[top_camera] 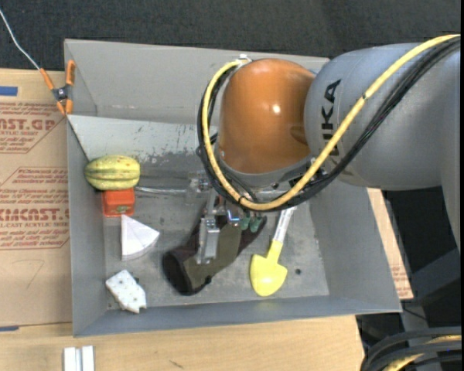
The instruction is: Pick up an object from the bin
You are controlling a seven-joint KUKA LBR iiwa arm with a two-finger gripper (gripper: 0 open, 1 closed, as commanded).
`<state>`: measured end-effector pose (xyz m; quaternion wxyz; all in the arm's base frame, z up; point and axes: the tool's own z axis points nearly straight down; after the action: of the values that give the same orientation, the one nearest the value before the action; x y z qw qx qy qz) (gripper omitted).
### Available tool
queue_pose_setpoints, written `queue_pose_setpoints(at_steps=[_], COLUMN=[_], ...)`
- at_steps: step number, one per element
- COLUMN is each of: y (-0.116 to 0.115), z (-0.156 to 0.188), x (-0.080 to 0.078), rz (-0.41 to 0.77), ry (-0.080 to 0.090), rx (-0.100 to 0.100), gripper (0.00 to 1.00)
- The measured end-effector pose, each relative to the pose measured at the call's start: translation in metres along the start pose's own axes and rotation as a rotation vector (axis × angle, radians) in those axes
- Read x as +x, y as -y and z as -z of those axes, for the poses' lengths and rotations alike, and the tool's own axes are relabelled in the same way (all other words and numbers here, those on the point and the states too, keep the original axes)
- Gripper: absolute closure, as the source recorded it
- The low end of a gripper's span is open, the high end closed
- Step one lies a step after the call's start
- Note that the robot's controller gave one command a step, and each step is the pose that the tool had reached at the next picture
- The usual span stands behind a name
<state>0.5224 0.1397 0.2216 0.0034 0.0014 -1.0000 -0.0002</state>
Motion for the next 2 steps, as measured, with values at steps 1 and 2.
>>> queue_pose_setpoints(at_steps=[1,2], y=[0.001,0.007], z=[0.005,-0.060], x=[-0.002,0.016], rz=[-0.002,0.052], ry=[0.008,0.010], rx=[-0.001,-0.001], gripper=[0.00,0.00])
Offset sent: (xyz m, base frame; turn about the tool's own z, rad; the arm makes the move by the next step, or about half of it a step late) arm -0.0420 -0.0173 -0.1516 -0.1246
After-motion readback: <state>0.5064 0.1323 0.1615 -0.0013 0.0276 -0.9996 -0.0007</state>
